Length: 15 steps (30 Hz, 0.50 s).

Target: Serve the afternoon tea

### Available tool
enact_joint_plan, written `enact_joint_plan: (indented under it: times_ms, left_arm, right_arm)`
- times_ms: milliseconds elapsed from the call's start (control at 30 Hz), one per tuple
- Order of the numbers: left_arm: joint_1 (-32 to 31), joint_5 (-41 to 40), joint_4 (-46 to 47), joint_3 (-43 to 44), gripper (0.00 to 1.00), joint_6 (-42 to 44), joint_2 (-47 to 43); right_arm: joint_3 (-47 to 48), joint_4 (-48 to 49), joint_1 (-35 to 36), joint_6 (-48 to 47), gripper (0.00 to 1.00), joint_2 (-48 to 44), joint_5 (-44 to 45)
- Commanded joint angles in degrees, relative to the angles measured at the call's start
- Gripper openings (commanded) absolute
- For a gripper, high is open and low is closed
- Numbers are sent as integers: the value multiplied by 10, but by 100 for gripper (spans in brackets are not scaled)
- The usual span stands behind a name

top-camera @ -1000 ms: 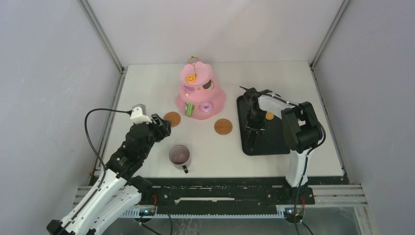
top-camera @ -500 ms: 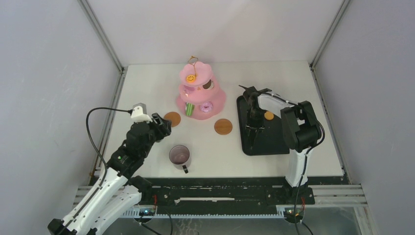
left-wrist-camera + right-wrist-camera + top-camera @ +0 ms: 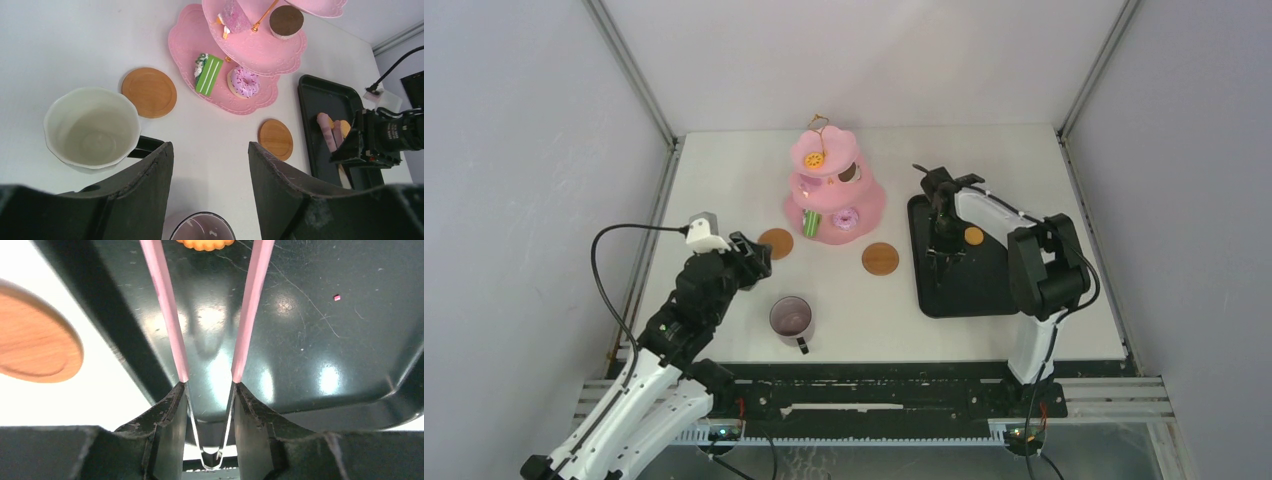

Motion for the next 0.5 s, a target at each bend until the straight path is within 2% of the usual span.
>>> enact_joint_plan:
  times_ms: [0,267,467]
  left_arm:
    - [4,3,14,-1,62,1,-9]
    - [4,7,12,3,61,-3,-11]
    - [4,8,8,5,61,-7,-13]
  right_arm:
    - [67,-29,23,-5,23,-61,19]
    - [252,-105,77,-9,22,-54,35]
    - [439,-171,119,-15,21,19,37]
